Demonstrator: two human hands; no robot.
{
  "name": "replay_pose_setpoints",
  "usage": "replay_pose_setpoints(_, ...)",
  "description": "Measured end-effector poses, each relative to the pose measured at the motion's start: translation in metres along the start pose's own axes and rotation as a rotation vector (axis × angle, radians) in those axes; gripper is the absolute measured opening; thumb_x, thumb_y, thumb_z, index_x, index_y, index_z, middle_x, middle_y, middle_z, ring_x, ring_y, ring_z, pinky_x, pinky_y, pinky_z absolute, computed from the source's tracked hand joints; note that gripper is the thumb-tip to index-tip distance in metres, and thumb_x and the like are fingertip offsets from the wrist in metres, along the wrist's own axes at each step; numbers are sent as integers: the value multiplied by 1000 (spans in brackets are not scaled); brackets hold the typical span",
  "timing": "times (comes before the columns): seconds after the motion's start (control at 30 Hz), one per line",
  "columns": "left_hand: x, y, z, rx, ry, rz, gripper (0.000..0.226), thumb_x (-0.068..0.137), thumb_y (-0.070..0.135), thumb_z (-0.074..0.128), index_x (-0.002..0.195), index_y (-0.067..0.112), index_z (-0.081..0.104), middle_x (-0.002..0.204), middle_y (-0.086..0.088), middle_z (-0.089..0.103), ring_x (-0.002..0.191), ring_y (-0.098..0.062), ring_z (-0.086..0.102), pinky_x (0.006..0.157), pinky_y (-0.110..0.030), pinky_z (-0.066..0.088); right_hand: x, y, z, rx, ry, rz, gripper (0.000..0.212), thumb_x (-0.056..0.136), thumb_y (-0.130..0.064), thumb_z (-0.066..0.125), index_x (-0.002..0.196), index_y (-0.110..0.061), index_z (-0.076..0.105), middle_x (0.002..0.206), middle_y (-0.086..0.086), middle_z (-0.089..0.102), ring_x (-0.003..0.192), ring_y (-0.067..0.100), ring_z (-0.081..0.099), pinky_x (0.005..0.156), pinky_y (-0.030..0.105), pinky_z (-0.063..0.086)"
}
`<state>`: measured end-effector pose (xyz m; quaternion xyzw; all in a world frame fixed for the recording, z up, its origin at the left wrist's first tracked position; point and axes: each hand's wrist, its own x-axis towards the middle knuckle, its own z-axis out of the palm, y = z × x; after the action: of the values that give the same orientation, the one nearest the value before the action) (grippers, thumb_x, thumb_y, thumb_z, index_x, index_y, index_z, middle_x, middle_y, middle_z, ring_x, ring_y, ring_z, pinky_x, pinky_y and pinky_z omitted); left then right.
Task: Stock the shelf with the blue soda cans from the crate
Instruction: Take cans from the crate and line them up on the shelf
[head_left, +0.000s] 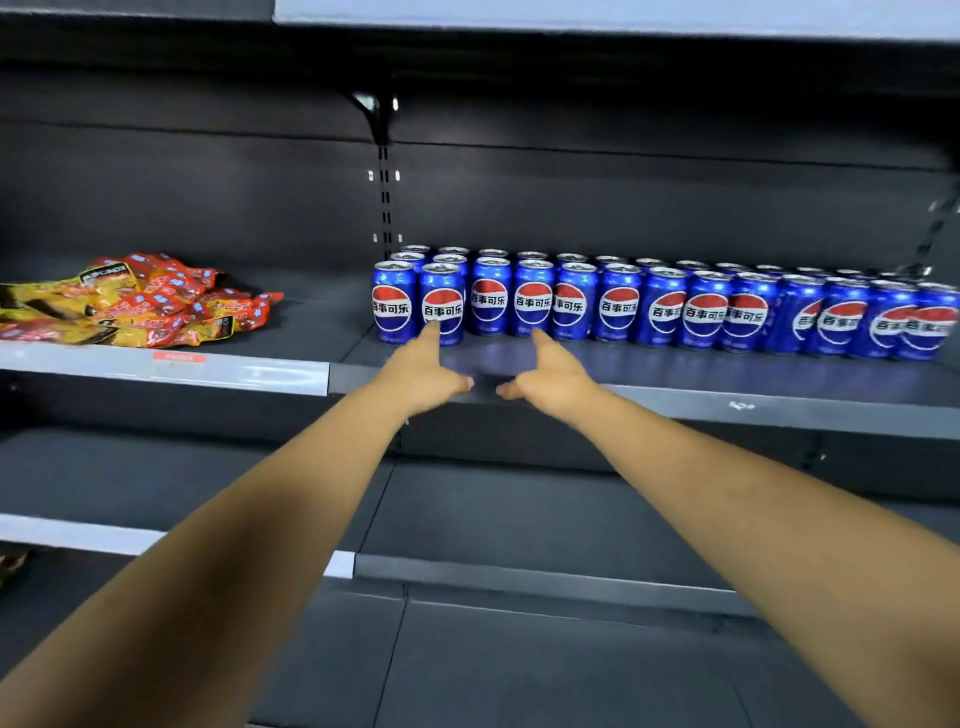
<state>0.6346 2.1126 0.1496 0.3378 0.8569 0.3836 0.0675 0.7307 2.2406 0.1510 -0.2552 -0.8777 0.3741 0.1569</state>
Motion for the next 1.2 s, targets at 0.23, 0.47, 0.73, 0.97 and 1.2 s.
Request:
replay_pose_setpoints(0.23,-76,33,36,101,-38,-64,91,87,22,65,152,15,2,154,-9,26,132,-25,40,99,-28,37,-70,29,-21,40,-14,-10,85,88,-18,67,151,-8,10,156,8,22,141,22,25,105,23,27)
replay_pose_setpoints(0.47,-124,37,72,116,-69,-77,72,87,18,63,146,11,23,139,-13,41,122,-28,46,96,-30,41,-122,63,-20,-100,-52,-54,76,82,-11,71,144,-1,27,146,15,33,135,27,34,96,17,30)
replay_pose_setpoints(0.73,-150,14,99,202,-136,-62,71,93,22,57,150,12,17,150,-12,31,136,-27,33,107,-34,32,-154,87,-3,-136,-183,52,89,90,-14,63,151,-8,-1,159,9,6,146,20,11,111,20,15)
replay_pose_setpoints(0.97,-163,-11,106,266,-214,-77,68,93,24,56,149,12,20,146,-13,35,132,-30,37,106,-38,35,-174,92,17,-147,-180,157,86,91,-19,63,151,-7,3,158,9,14,144,22,17,110,22,19)
replay_pose_setpoints(1.2,-173,-33,114,255,-280,-80,64,95,22,52,149,13,20,148,-10,34,132,-27,38,100,-32,36,-190,101,34,-198,-127,181,75,93,-6,51,152,-13,6,155,8,25,133,27,39,93,23,37)
